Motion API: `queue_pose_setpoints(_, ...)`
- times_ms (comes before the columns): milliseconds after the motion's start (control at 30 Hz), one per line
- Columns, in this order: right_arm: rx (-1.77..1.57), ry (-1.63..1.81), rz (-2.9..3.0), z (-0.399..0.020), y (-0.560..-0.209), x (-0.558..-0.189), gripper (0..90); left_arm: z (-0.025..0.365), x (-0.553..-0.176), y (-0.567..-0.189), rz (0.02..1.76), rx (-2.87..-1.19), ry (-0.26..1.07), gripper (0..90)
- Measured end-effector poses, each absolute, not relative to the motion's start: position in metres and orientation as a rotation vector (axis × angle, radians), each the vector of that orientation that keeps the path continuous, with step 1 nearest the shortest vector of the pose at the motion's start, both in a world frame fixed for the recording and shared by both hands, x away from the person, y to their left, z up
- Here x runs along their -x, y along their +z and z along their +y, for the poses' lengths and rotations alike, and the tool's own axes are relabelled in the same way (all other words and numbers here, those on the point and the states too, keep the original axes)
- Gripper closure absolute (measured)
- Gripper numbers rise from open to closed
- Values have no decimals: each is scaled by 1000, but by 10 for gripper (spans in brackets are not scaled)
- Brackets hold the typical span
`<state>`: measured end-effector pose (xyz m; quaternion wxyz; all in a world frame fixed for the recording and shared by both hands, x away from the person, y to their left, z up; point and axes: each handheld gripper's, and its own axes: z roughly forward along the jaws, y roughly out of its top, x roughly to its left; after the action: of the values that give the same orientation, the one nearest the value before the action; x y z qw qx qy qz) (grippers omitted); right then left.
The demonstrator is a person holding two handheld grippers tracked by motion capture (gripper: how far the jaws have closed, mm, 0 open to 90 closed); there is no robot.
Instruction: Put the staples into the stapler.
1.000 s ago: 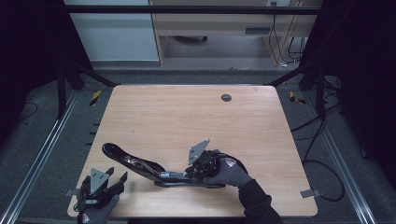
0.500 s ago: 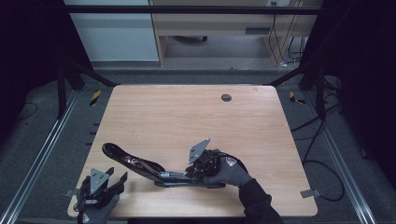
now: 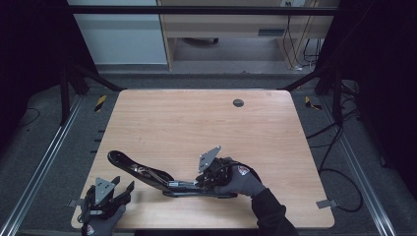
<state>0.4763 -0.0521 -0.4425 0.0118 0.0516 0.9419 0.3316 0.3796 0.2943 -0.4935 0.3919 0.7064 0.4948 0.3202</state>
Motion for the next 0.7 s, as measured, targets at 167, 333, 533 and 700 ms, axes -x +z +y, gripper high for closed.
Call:
queue_pose_setpoints(167,-163,1038,2926,-52,-442,-475,751,294,-379,-493,1256,-1793,814,434)
queue_pose_setpoints(333,-183,1065,2892,-53,-438,-474,746,294,-379,-493,1254,-1791,812,433)
queue_pose_setpoints(533,-257,1113,2815,-57,-431,-471,732,295,-378,-492,1251,-1788,813,433)
queue_pose_setpoints(700,-374,1153,2756,-63,-424,-468,711,294,-378,-492,1247,-1780,811,432)
